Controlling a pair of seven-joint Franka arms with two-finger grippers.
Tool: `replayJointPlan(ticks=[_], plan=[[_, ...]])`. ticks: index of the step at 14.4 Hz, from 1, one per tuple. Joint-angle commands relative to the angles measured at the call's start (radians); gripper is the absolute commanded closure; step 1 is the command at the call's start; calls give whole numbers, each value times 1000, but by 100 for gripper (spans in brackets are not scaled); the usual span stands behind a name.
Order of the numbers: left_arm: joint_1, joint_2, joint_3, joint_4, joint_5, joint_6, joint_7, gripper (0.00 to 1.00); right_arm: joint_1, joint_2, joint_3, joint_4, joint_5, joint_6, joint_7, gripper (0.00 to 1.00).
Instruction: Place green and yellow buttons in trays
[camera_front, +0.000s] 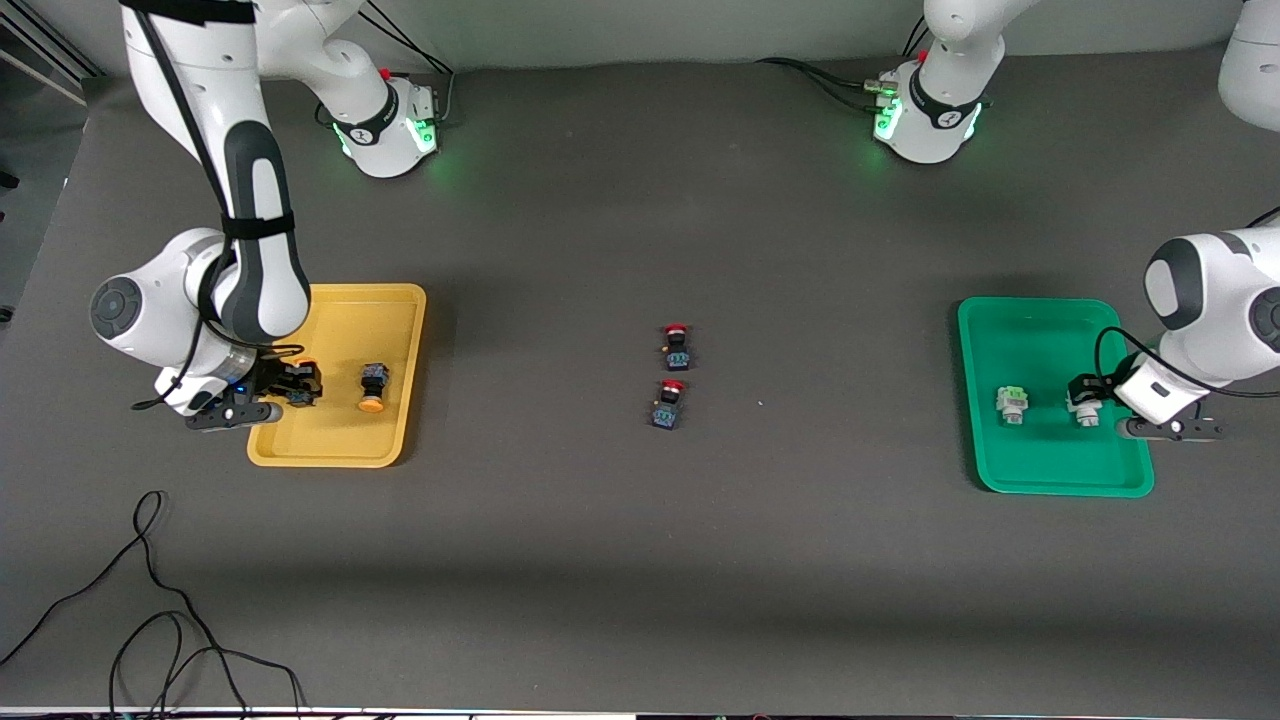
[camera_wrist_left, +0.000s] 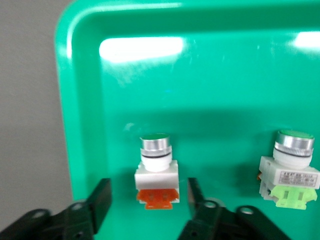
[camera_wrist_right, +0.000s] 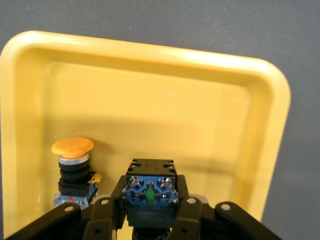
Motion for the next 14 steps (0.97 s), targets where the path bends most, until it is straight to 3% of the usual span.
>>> replayJointPlan(ticks=[1, 4, 5, 6, 7, 9, 11, 13, 14], plan=[[4, -54, -18, 82, 12, -175, 11, 0, 16, 78, 9, 11, 78, 57, -61, 100], [0, -107, -56, 217, 6, -435, 22, 0, 7, 87, 39, 16, 94, 71, -64, 100], [0, -124, -67, 265, 2, -524, 37, 0, 7, 87, 41, 19, 94, 68, -66, 82], [-1, -140, -82, 313, -1, -607, 45, 0, 12, 83, 41, 17, 94, 65, -64, 43], [0, -155, -107, 359, -11, -690, 45, 0, 21, 70, 39, 19, 94, 57, -61, 34], [0, -196, -125, 423, -81, -806, 45, 0, 24, 32, 32, 25, 92, 45, -46, 34], [-3, -276, -144, 419, -132, -837, 44, 0, 28, 0, 3, 40, 82, -25, -37, 39], [-3, -328, -167, 404, -184, -866, 44, 0, 102, -9, -101, 80, 59, -129, -2, 41], [-21, -345, -162, 404, -217, -870, 41, 0, 172, -9, -172, 111, 7, -183, 52, 42]])
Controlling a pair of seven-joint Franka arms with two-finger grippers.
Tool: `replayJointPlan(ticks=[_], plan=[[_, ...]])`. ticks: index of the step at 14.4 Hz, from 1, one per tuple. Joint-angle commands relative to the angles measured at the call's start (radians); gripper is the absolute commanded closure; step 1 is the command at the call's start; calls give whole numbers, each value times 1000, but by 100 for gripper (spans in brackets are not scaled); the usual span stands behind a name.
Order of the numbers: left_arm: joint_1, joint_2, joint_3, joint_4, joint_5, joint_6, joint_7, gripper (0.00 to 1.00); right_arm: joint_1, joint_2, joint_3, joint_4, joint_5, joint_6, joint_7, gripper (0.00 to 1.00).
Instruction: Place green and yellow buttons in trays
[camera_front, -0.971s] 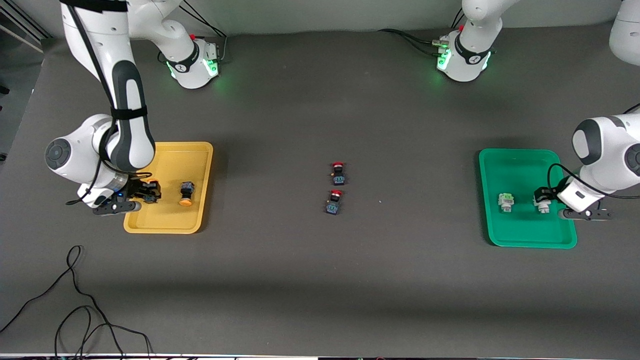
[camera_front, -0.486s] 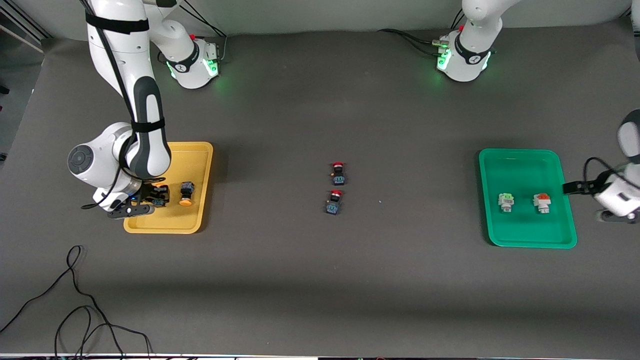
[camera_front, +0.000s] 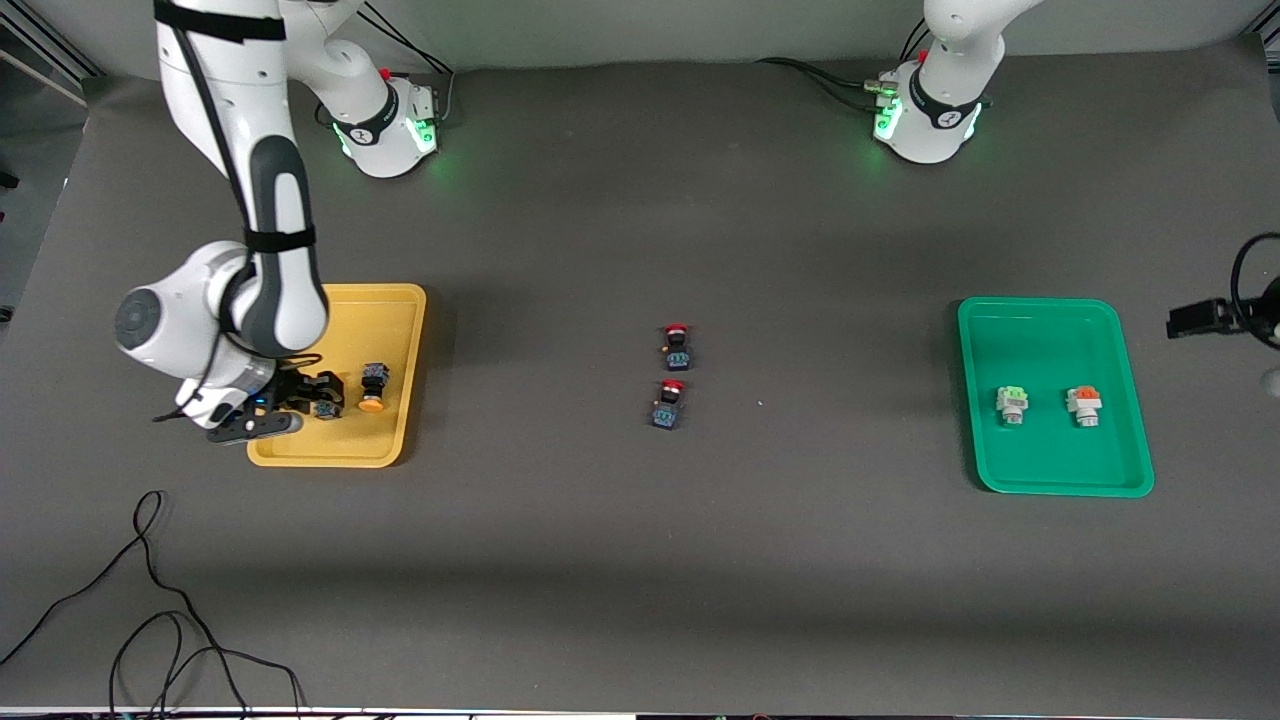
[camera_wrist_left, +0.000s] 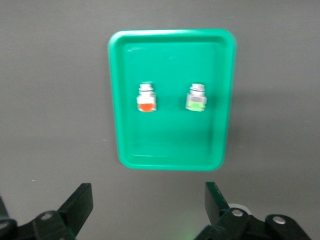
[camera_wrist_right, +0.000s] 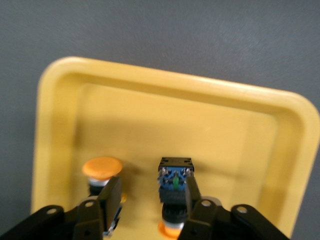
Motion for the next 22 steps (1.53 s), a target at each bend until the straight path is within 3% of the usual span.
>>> replayJointPlan(ticks=[1, 2, 3, 7, 9, 13, 17, 19, 21, 22], plan=[[-67, -69, 25, -20, -73, -30, 8, 0, 188, -35, -198, 88, -124, -157, 165, 42], [-137, -83, 78, -18, -81, -35, 3, 0, 248, -35, -269, 155, -160, -261, 245, 42], [-227, -102, 152, -21, -94, -36, 0, 0, 274, -34, -301, 227, -171, -369, 292, 42], [-531, -126, 400, -20, -134, -50, -36, 0, 254, -29, -367, 549, -238, -740, 437, 42], [-657, -128, 489, -17, -134, -52, -72, 0, 213, -29, -412, 665, -251, -871, 437, 42], [-688, -143, 501, -15, -155, -52, -121, 0, -1, 1, -400, 991, -261, -1130, 434, 42], [-684, -159, 502, -11, -157, -64, -115, 0, -146, -8, -328, 1049, -261, -1158, 426, 40], [-684, -162, 502, -11, -157, -69, -115, 0, -148, -8, -324, 1046, -263, -1158, 426, 28], [-684, -162, 501, -9, -157, -70, -118, 0, -146, -3, -323, 1046, -263, -1158, 426, 4], [-684, -163, 501, -9, -157, -70, -118, 0, -146, -3, -323, 1046, -263, -1158, 426, 0]])
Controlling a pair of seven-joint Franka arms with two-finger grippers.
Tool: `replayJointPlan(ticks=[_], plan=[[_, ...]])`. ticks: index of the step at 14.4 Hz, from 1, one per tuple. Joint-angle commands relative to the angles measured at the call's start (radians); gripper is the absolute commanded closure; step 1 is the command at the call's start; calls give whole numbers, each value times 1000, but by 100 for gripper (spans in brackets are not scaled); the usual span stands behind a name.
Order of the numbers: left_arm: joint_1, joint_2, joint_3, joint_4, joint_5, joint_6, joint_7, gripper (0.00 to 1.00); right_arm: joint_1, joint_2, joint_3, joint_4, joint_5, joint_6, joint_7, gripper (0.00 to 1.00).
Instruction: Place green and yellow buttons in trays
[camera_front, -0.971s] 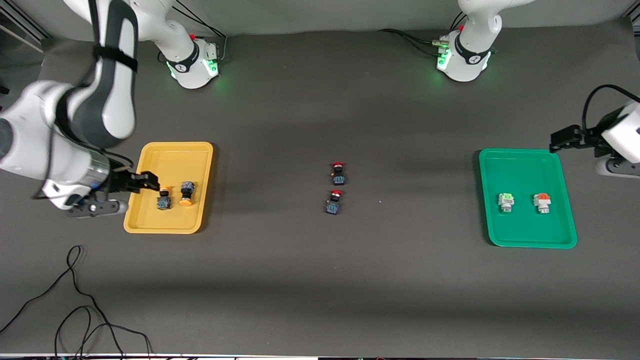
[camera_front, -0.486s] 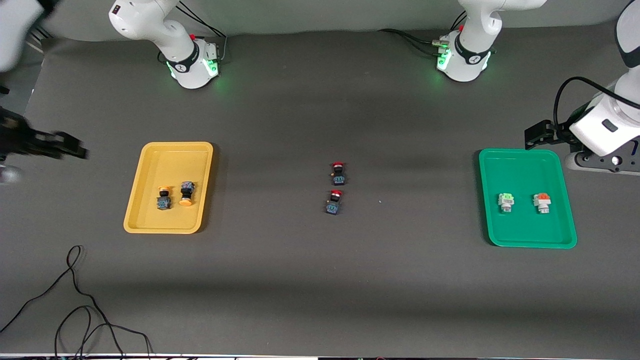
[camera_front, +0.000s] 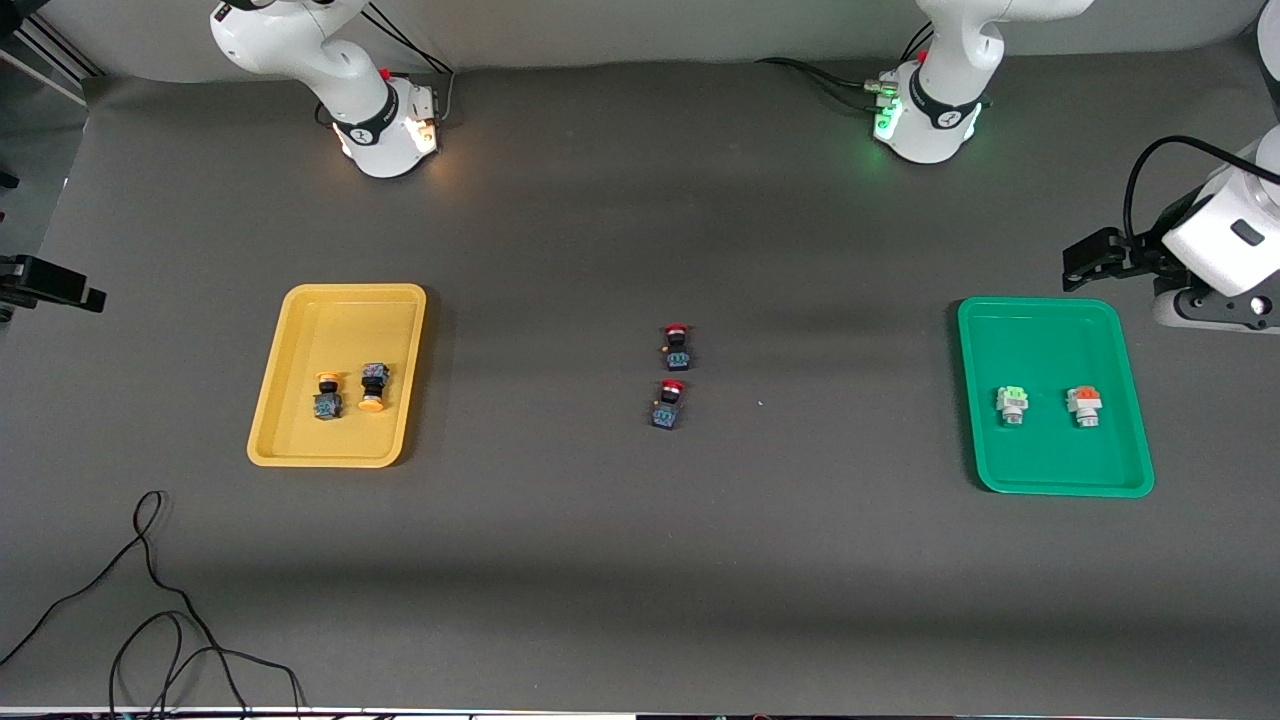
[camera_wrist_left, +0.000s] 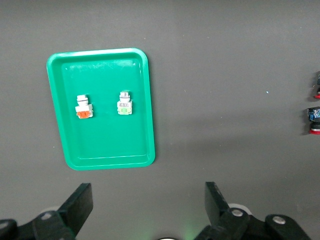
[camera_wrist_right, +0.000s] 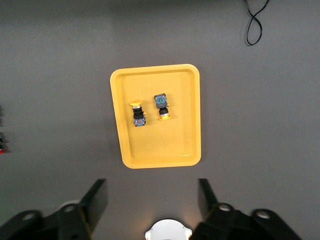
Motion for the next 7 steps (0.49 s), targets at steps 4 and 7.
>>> replayJointPlan(ticks=[4, 7], plan=[[-13, -21, 11, -8, -10, -33, -8, 0, -8, 16, 5, 29, -19, -21, 5, 0], [-13, -21, 11, 3, -10, -42, -6, 0, 8, 13, 5, 30, -27, -21, 9, 0]])
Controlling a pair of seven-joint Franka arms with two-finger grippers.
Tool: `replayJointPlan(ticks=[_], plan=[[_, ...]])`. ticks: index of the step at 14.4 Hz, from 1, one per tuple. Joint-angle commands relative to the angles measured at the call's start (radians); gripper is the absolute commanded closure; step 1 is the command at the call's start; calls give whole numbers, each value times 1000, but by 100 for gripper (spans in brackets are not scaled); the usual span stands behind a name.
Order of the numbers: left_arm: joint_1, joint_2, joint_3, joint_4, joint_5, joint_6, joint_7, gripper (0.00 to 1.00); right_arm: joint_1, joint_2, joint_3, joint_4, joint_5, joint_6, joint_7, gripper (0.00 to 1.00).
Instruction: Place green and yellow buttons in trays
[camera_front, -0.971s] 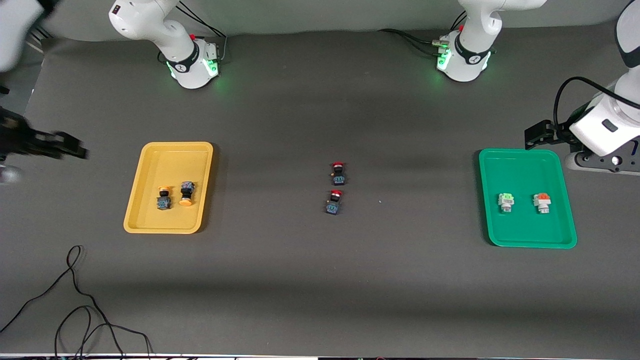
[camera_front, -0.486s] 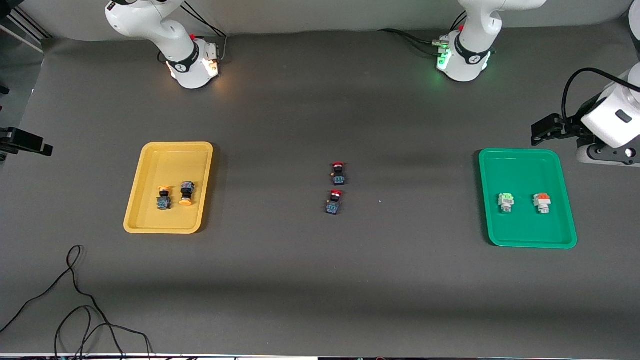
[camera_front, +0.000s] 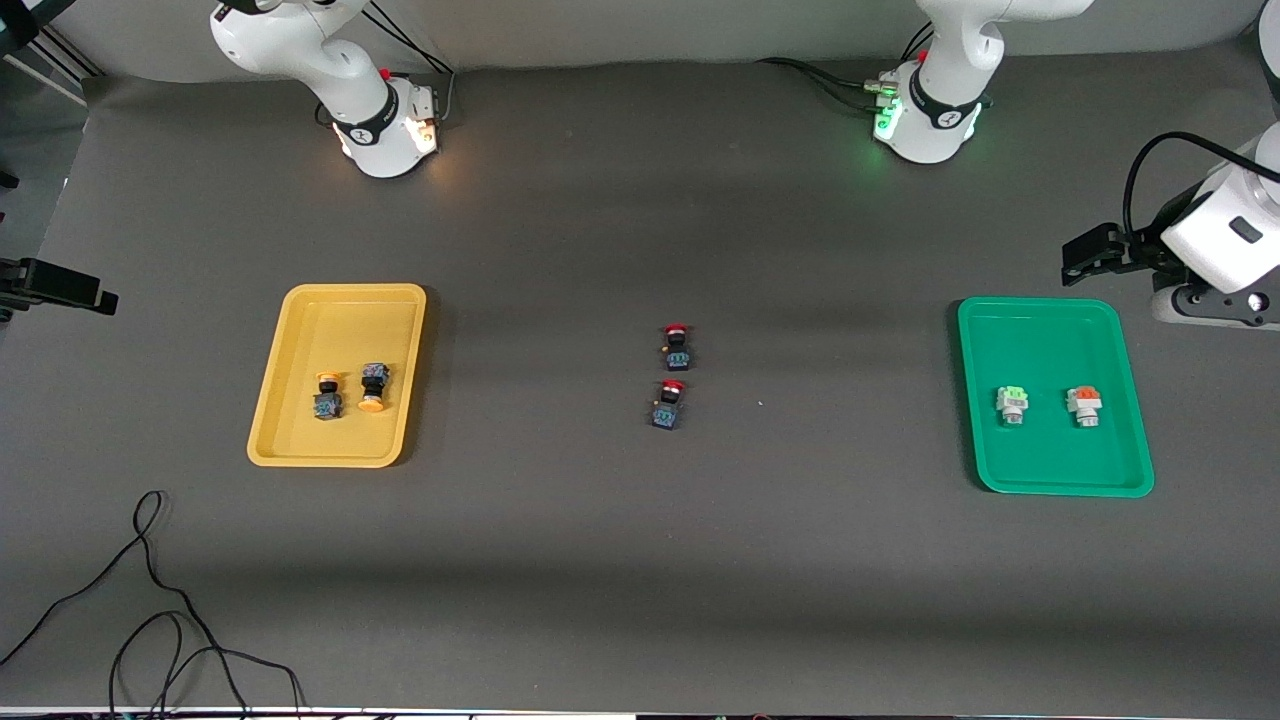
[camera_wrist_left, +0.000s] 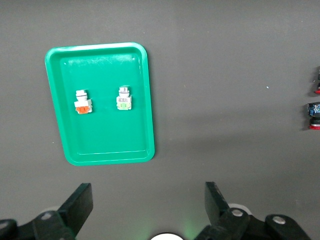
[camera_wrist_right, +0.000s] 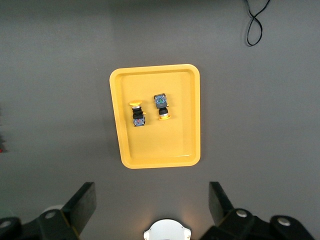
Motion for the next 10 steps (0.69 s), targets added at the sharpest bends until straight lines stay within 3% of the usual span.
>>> replayJointPlan(ticks=[1, 4, 10], plan=[[-13, -19, 11, 2, -10, -23, -5, 0, 6, 5, 8, 24, -34, -20, 11, 0], [-14, -19, 9, 10, -10, -27, -2, 0, -61, -23, 144, 34, -137, -20, 18, 0], [-14, -10, 11, 18, 1, -23, 2, 0, -387, -196, 709, 30, -387, -19, 121, 0]])
